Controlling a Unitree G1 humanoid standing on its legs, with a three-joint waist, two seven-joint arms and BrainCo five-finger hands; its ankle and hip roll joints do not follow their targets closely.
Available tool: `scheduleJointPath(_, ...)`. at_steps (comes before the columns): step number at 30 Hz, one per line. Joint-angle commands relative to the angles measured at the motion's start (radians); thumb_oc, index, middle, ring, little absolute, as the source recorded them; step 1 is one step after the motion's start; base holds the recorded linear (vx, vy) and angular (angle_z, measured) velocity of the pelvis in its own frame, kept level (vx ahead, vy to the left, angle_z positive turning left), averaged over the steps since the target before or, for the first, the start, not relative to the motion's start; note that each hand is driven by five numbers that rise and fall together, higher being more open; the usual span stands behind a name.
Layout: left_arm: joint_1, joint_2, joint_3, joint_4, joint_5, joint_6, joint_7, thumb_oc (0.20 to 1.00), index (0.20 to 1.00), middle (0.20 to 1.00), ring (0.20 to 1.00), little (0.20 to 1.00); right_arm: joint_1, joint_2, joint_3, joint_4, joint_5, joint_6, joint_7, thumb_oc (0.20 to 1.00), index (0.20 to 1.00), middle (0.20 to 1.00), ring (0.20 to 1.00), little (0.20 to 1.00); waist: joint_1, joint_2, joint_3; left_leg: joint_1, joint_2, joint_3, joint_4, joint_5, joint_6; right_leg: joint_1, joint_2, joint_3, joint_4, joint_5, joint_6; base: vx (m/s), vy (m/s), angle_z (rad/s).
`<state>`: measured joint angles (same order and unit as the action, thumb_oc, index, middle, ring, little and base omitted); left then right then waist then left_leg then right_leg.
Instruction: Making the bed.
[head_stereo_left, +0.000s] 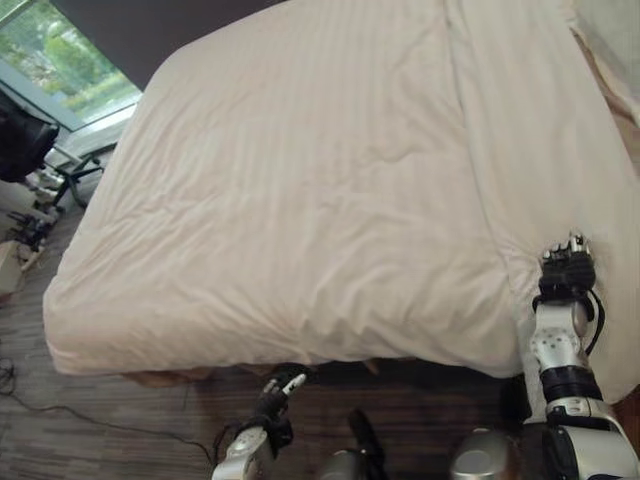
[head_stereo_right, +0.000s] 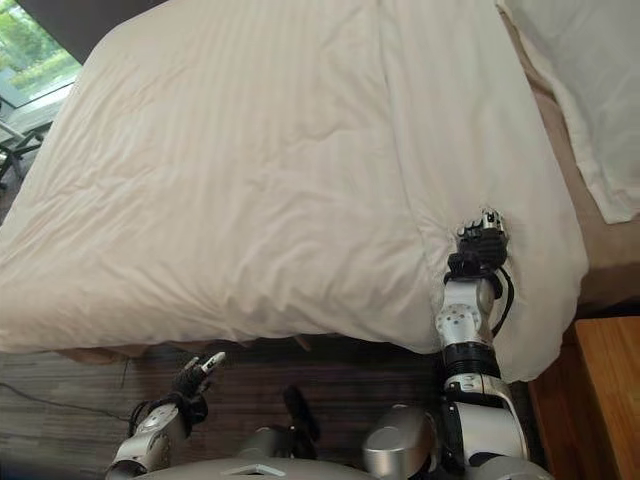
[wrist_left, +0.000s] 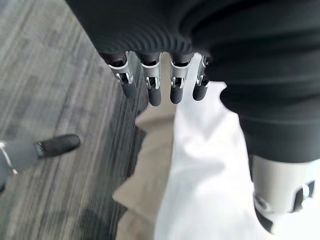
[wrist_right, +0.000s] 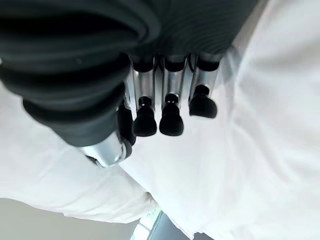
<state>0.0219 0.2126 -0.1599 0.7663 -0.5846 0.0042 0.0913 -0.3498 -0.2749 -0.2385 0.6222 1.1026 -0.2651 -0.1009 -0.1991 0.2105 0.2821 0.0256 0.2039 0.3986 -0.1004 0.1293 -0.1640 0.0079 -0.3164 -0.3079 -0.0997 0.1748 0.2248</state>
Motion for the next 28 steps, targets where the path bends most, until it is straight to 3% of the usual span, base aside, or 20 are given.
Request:
scheduleJointPath(1, -0.069, -0.011, 0.009, 0.074, -0.022, -0.009, -0.025, 1.000, 1.000, 1.000, 1.000, 1.000, 0.131, 0.004, -0.109, 0.247, 0.020, 0.066, -0.061, 0.200, 0.200, 0.200, 0.200, 0.200, -0.044, -0.001, 0.008, 0.054, -0.045, 0.041, 0.013, -0.019, -0.013, -0.013, 0.046, -0.017, 0.012, -0.086, -0.036, 0.03, -0.001, -0.25)
scheduleJointPath(3, -0.075, -0.017, 0.001, 0.086, -0.014, -0.007, -0.033, 1.000, 1.000, 1.000, 1.000, 1.000, 0.154, 0.002, -0.109, 0.271, 0.000, 0.083, -0.056, 0.200, 0.200, 0.200, 0.200, 0.200, -0.051, -0.012, 0.002, 0.061, -0.043, 0.043, 0.013, -0.023, -0.012, -0.010, 0.049, -0.015, 0.012, -0.086, -0.037, 0.04, -0.002, -0.13)
scheduleJointPath(7, -0.096, -0.041, -0.011, 0.176, 0.034, 0.018, -0.072, 1.000, 1.000, 1.000, 1.000, 1.000, 0.226, -0.001, -0.077, 0.463, -0.120, 0.186, -0.033, 0.200, 0.200, 0.200, 0.200, 0.200, -0.060, -0.073, -0.037, 0.101, -0.033, 0.051, 0.013, -0.044, -0.010, 0.019, 0.065, -0.010, 0.013, -0.094, -0.040, 0.06, -0.019, -0.11)
scheduleJointPath(8, -0.096, -0.044, -0.007, 0.196, 0.047, 0.022, -0.077, 1.000, 1.000, 1.000, 1.000, 1.000, 0.238, -0.001, -0.071, 0.500, -0.147, 0.205, -0.030, 0.247, 0.247, 0.247, 0.247, 0.247, -0.058, -0.086, -0.047, 0.109, -0.029, 0.052, 0.013, -0.047, -0.009, 0.026, 0.069, -0.010, 0.013, -0.095, -0.042, 0.01, -0.011, -0.16)
scheduleJointPath(10, -0.096, -0.047, -0.007, 0.210, 0.054, 0.026, -0.079, 1.000, 1.000, 1.000, 1.000, 1.000, 0.246, 0.002, -0.058, 0.514, -0.170, 0.219, -0.024, 0.470, 0.470, 0.470, 0.470, 0.470, -0.055, -0.097, -0.055, 0.110, -0.026, 0.051, 0.013, -0.045, -0.007, 0.025, 0.073, -0.007, 0.012, -0.090, -0.045, 0.02, -0.018, -0.15)
scheduleJointPath(11, -0.089, -0.048, -0.005, 0.222, 0.069, 0.031, -0.084, 1.000, 1.000, 1.000, 1.000, 1.000, 0.269, 0.006, -0.031, 0.545, -0.220, 0.245, -0.013, 1.000, 1.000, 1.000, 1.000, 1.000, -0.047, -0.119, -0.071, 0.128, -0.022, 0.052, 0.013, -0.054, -0.007, 0.040, 0.082, -0.004, 0.013, -0.098, -0.044, 0.04, -0.014, -0.14)
scheduleJointPath(17, -0.057, -0.034, 0.006, 0.249, 0.129, 0.034, -0.089, 1.000, 1.000, 1.000, 1.000, 1.000, 0.286, 0.015, 0.086, 0.518, -0.389, 0.266, 0.021, 1.000, 1.000, 1.000, 1.000, 1.000, -0.018, -0.173, -0.108, 0.155, -0.009, 0.058, 0.013, -0.059, -0.003, 0.052, 0.105, 0.009, 0.017, -0.097, -0.049, 0.01, -0.011, -0.10)
scheduleJointPath(20, -0.033, -0.012, 0.008, 0.219, 0.207, 0.021, -0.075, 1.000, 1.000, 1.000, 1.000, 1.000, 0.284, -0.016, 0.250, 0.370, -0.635, 0.257, 0.033, 1.000, 1.000, 1.000, 1.000, 1.000, 0.009, -0.204, -0.123, 0.168, -0.004, 0.057, 0.013, -0.056, -0.002, 0.068, 0.115, 0.011, 0.019, -0.096, -0.053, -0.03, -0.013, -0.07)
scheduleJointPath(23, -0.007, -0.001, 0.021, 0.189, 0.236, 0.013, -0.066, 1.000, 1.000, 1.000, 1.000, 1.000, 0.293, -0.010, 0.319, 0.297, -0.703, 0.255, 0.055, 1.000, 1.000, 1.000, 1.000, 1.000, 0.025, -0.216, -0.129, 0.175, -0.004, 0.054, 0.013, -0.057, 0.000, 0.076, 0.119, 0.011, 0.021, -0.098, -0.055, -0.01, -0.001, 0.01)
scheduleJointPath(28, 0.009, 0.025, 0.027, 0.112, 0.289, -0.004, -0.025, 1.000, 1.000, 1.000, 1.000, 1.000, 0.314, 0.033, 0.322, 0.255, -0.655, 0.250, 0.057, 1.000, 1.000, 1.000, 1.000, 1.000, 0.038, -0.222, -0.141, 0.177, -0.003, 0.049, 0.013, -0.056, 0.002, 0.084, 0.122, 0.007, 0.024, -0.099, -0.057, 0.00, 0.000, 0.00)
